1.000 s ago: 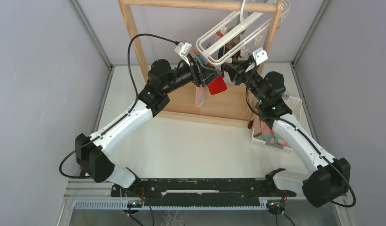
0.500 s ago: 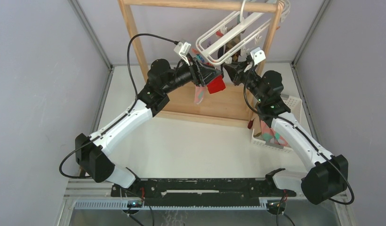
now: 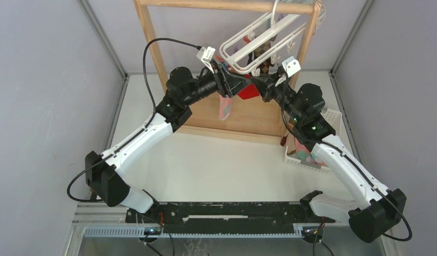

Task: Clip the socks to the hanger
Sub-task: Open the clamp at the hanger.

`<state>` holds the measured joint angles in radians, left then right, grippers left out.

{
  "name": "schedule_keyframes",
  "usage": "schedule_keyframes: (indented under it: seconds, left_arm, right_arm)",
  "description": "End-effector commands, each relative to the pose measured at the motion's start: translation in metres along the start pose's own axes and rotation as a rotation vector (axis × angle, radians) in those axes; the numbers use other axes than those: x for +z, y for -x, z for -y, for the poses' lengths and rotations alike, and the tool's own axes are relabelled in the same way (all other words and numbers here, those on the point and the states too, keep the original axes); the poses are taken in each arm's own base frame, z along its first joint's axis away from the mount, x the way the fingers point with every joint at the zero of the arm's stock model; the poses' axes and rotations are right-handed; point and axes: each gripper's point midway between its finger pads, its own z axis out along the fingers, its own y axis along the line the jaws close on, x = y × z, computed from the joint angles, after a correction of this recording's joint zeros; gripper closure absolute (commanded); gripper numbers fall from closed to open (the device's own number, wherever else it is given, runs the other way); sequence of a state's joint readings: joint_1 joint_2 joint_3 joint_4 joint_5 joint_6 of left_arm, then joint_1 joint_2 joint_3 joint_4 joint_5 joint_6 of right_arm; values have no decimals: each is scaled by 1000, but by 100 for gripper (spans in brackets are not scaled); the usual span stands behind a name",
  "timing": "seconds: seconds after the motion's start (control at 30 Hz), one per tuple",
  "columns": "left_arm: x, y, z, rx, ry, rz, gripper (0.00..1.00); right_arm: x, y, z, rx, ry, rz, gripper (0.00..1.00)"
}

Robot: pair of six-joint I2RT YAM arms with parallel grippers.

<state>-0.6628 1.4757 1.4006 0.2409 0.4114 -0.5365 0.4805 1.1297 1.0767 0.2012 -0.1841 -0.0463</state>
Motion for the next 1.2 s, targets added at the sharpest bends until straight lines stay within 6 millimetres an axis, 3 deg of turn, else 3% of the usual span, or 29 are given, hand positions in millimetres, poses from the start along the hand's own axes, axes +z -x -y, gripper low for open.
schedule_keyframes:
  seconds: [0.0, 0.2, 0.4, 0.7, 0.93, 1.17]
  left_arm:
    - [-4, 22, 17, -54, -55, 79, 44]
    - [0, 23, 17, -201, -70, 184, 31]
    - [11, 20, 7, -264, -57, 204, 29]
    - [17, 42, 11, -270, -75, 270, 27]
    - [22, 52, 8, -262, -58, 290, 27]
    - [9, 72, 14, -231, -48, 328, 27]
  right_arm:
    - [-11, 29, -6, -29, -5, 6, 100]
    - [-17, 22, 2, -59, -36, -92, 100]
    - [-26, 32, -1, -65, -23, -105, 100]
    - [-35, 42, -7, -71, 12, -114, 100]
    - [-55, 65, -9, -111, 15, -104, 100]
    - [-69, 54, -5, -182, 39, -241, 100]
